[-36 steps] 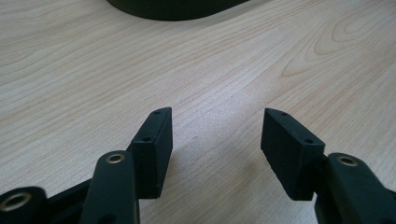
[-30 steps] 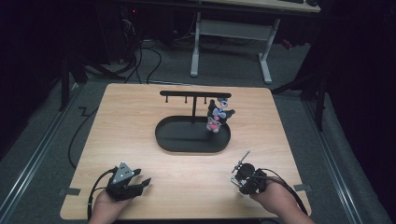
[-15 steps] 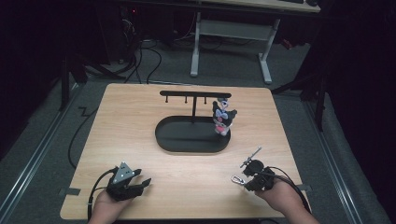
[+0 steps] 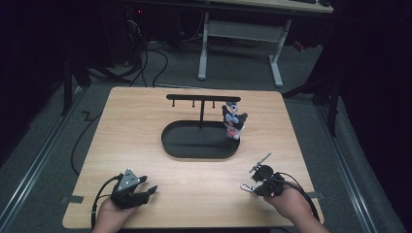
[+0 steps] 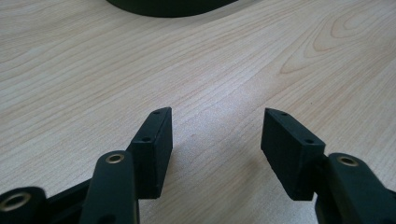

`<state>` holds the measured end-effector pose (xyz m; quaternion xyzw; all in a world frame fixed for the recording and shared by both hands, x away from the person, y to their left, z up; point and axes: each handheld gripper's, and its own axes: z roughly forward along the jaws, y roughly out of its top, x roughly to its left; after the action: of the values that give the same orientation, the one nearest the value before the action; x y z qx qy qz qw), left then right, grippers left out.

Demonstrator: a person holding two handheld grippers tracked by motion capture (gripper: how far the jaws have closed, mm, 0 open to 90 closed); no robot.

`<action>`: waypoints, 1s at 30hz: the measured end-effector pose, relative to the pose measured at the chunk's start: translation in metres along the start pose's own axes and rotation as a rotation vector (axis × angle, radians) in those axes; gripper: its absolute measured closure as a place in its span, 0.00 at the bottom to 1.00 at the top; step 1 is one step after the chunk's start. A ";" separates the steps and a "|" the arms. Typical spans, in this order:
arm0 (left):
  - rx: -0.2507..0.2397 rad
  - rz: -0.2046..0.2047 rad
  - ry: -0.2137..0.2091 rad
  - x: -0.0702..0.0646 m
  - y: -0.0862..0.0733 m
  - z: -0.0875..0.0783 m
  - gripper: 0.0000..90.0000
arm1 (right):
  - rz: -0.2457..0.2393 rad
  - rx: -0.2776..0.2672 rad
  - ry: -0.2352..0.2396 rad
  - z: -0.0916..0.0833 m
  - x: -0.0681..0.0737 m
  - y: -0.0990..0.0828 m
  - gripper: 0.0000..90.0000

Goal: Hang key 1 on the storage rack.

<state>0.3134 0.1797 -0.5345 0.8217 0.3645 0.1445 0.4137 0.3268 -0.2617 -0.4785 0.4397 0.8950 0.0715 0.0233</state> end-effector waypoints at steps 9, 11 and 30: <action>-0.002 -0.001 0.000 0.000 0.000 0.000 0.49 | -0.002 -0.049 0.031 -0.030 -0.003 0.007 0.99; -0.006 -0.004 0.002 0.000 0.000 0.000 0.49 | -0.011 -0.055 0.032 -0.038 -0.004 0.010 0.99; -0.048 -0.011 0.013 0.003 0.001 -0.006 0.49 | -0.050 -0.087 0.047 -0.076 0.000 0.055 0.99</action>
<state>0.3129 0.1850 -0.5298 0.8085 0.3679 0.1563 0.4318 0.3618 -0.2373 -0.3949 0.4139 0.9021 0.1200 0.0233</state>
